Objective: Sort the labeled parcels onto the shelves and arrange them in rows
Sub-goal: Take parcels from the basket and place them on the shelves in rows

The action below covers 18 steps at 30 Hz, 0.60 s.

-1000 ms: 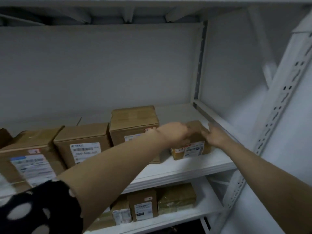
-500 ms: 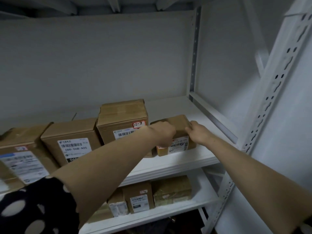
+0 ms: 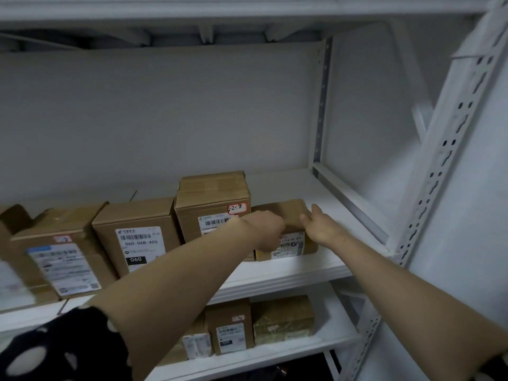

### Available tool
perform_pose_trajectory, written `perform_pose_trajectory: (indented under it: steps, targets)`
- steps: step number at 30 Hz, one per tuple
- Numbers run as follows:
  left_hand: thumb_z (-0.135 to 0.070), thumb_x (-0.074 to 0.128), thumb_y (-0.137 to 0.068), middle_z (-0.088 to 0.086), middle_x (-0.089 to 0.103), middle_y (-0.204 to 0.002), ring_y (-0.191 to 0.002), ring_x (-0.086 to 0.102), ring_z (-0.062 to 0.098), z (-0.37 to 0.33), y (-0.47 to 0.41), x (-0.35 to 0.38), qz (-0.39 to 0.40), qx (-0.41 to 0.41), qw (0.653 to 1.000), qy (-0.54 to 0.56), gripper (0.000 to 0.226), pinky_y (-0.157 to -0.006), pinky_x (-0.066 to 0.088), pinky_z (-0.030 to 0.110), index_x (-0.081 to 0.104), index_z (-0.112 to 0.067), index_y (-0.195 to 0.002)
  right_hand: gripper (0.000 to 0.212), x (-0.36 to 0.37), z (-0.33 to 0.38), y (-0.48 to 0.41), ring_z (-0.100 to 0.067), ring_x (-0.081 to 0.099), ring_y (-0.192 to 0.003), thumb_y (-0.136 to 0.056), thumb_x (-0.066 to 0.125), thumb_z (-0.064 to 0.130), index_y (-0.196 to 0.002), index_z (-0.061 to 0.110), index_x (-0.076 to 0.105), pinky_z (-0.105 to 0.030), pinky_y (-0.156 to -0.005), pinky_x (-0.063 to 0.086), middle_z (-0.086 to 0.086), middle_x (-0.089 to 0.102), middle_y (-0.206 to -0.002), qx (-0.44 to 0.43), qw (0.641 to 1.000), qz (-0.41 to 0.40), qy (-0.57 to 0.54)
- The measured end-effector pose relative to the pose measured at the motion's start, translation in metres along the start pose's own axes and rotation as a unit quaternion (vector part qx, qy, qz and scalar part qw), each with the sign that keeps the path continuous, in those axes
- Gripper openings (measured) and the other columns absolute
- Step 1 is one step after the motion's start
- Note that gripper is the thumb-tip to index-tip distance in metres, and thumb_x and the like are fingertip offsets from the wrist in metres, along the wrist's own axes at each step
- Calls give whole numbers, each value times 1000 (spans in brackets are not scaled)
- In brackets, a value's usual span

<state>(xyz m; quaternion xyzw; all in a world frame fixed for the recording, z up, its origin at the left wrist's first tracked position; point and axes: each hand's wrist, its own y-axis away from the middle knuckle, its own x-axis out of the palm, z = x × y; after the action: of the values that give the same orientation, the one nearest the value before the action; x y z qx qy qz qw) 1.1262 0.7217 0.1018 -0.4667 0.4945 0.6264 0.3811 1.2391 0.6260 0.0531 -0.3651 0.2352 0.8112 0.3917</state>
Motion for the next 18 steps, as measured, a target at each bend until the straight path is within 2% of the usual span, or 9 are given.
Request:
perform_pose_trajectory:
  steps: [2, 5, 6, 9, 12, 14, 18]
  targets:
    - [-10, 50, -90, 9, 62, -108, -95, 61, 25, 3, 7, -1, -13, 12, 1000, 4, 25, -74, 49, 31, 59, -8, -114, 51, -4, 4, 9, -36, 42, -129, -103, 29, 31, -146, 5, 22, -38, -100, 37, -22, 39, -143, -7, 999, -34, 9]
    - [-11, 49, -91, 8, 61, -99, -88, 59, 26, 5, 26, -9, -54, 22, 998, 2, 6, -67, 43, 30, 54, -10, -94, 46, -10, 15, 28, -35, 43, -128, -103, 32, 30, -142, 5, 32, -38, -101, 37, -20, 39, -142, -39, 996, -75, 14]
    - [-14, 49, -92, 8, 62, -100, -86, 58, 26, 6, 34, -13, -74, 25, 997, 1, 6, -67, 43, 31, 54, -12, -92, 45, -12, 21, 35, -34, 43, -128, -103, 33, 29, -140, 6, 35, -37, -101, 37, -19, 40, -143, -55, 994, -93, 18]
    - [-19, 50, -89, 9, 64, -112, -99, 60, 29, 10, 65, -30, -127, 38, 991, -16, 26, -75, 48, 34, 60, -12, -112, 44, -22, 44, 60, -28, 44, -129, -101, 40, 27, -142, 11, 39, -35, -102, 37, -13, 43, -144, -117, 979, -169, 12]
    - [-19, 50, -90, 6, 56, -132, -119, 53, 27, 24, 103, -49, -197, 37, 980, -19, 46, -92, 49, 36, 49, -20, -136, 39, -32, 80, 89, -25, 51, -122, -98, 45, 22, -136, 13, 48, -38, -101, 42, -10, 50, -137, -186, 956, -226, -21]
    - [-20, 48, -91, 4, 51, -138, -123, 51, 26, 36, 129, -61, -256, 29, 966, -14, 50, -95, 48, 39, 43, -22, -141, 35, -39, 109, 110, -22, 53, -119, -98, 45, 21, -132, 13, 51, -38, -99, 44, -7, 52, -133, -225, 942, -248, -28]
    - [-22, 47, -92, 3, 50, -139, -122, 51, 25, 58, 181, -86, -366, 7, 931, -4, 48, -93, 47, 37, 44, -22, -140, 32, -51, 162, 149, -17, 54, -115, -98, 47, 18, -128, 13, 56, -28, -93, 44, -5, 55, -127, -283, 916, -283, -26]
